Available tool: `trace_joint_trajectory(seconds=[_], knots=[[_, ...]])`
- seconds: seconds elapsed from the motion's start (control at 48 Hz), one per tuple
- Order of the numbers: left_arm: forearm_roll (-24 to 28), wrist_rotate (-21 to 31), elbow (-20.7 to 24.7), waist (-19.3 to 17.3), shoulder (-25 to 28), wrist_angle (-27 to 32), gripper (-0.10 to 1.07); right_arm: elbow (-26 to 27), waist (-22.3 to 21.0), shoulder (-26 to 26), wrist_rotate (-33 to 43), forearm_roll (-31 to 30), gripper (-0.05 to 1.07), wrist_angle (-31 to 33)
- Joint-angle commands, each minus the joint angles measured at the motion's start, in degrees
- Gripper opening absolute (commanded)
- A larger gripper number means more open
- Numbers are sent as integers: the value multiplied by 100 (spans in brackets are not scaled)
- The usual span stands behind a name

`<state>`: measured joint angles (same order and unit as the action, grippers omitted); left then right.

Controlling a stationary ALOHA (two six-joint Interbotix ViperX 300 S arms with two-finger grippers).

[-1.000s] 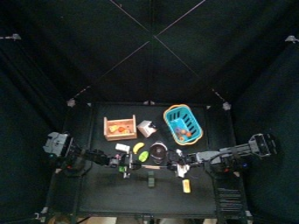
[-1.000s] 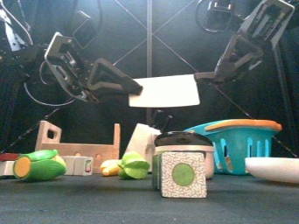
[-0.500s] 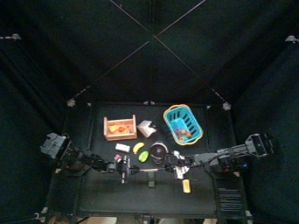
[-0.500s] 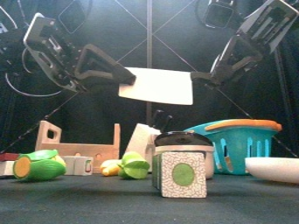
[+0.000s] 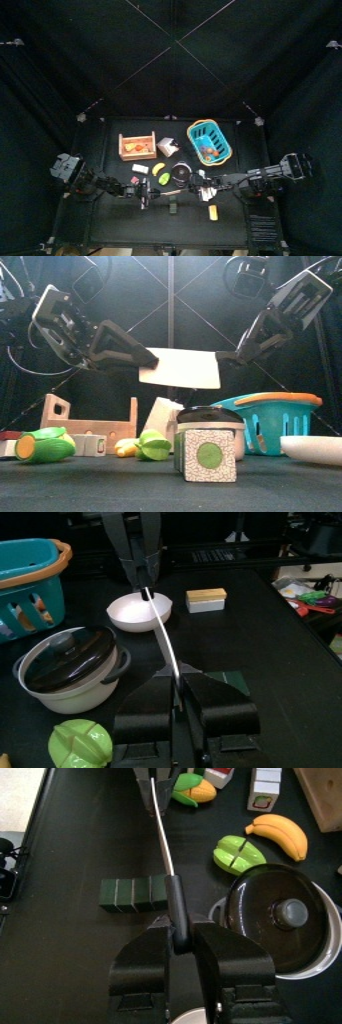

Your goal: Regrasp cleaver

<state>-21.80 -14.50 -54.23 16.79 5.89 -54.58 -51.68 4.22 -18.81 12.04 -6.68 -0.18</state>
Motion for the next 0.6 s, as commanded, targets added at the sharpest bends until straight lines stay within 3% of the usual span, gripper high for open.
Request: trace_joint_trajectory(seconds=[0.0,0.583], knots=[[-97,-35,281,-26,-18,-105,43,105,53,-35,9,53,48,-158],[-149,-70,264,-26,9,-105,43,132,360,-35,9,53,48,62]])
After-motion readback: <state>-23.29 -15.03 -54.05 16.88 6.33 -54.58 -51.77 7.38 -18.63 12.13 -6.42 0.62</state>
